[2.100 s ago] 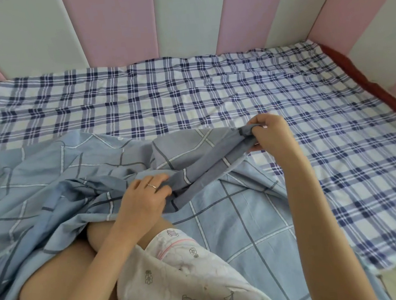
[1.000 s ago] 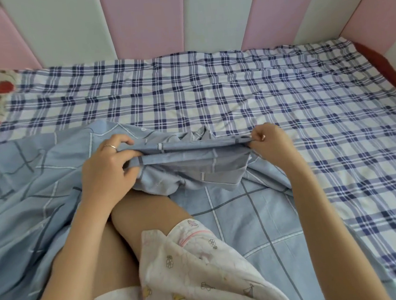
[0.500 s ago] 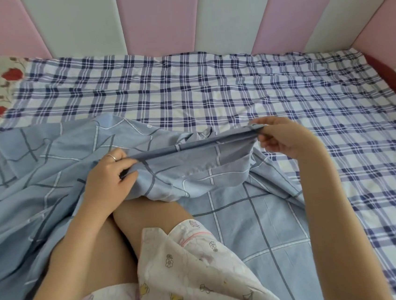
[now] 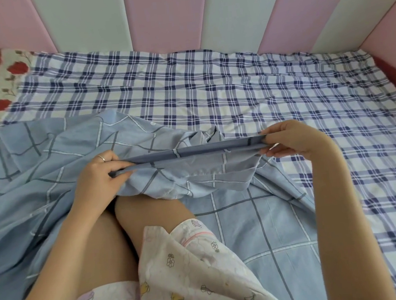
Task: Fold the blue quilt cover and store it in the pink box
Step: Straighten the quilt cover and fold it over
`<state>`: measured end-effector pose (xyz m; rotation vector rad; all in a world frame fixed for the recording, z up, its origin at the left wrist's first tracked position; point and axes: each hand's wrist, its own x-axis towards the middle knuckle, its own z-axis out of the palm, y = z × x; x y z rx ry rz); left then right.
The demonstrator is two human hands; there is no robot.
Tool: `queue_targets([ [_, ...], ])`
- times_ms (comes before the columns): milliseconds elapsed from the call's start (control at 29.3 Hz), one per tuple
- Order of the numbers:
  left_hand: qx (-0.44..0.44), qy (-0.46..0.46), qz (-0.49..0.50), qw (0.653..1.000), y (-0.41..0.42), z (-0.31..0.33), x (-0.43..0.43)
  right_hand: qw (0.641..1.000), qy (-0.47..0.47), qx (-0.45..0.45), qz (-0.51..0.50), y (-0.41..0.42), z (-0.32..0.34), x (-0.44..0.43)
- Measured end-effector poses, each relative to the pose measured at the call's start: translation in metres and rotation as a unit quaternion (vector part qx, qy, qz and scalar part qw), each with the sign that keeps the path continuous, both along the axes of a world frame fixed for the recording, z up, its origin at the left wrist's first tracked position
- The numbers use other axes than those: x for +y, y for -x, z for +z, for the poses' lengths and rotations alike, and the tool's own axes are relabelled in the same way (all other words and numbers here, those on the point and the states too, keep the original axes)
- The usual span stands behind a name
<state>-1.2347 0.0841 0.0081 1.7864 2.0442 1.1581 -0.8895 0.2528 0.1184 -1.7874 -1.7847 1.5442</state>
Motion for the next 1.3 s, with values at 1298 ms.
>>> queue_targets([
  [1298,-0.087,-0.063,0.011,0.994,-0.057,0.012,0.024,0.958,-0.199,0.204,-0.034,0.079,-0.05,-0.042],
])
